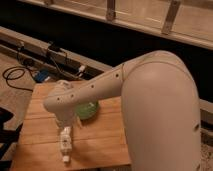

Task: Place the bottle in the ceramic bowl

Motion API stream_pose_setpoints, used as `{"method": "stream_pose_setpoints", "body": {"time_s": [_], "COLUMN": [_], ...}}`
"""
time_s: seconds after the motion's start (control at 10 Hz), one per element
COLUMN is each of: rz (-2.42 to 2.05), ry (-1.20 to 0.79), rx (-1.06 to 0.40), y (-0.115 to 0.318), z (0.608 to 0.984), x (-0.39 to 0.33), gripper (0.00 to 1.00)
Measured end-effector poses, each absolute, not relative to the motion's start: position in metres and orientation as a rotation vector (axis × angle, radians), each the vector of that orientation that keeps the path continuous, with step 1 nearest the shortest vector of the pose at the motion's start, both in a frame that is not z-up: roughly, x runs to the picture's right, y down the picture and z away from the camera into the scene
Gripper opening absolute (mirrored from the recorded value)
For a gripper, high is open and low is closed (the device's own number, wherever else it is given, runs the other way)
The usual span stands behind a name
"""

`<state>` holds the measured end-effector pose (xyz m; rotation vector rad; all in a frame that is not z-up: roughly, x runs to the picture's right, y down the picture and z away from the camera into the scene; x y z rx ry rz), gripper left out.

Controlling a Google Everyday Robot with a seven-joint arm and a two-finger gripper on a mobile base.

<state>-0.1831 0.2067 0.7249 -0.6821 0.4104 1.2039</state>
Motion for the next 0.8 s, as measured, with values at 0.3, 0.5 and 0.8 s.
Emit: {"method": "stream_pose_setpoints", "body": {"time_s": [0.3, 0.5, 0.8], "rz": [1.203, 1.206, 1.194], "ry": [0.412, 0.409, 0.423], "rx": [-0.716, -0.736, -0.773], "y": [0.214, 0.218, 0.234], "z": [0.734, 0.735, 0.738], "x": [-0.194, -0.202, -0.22], "gripper": [0.65, 0.65, 0.65]}}
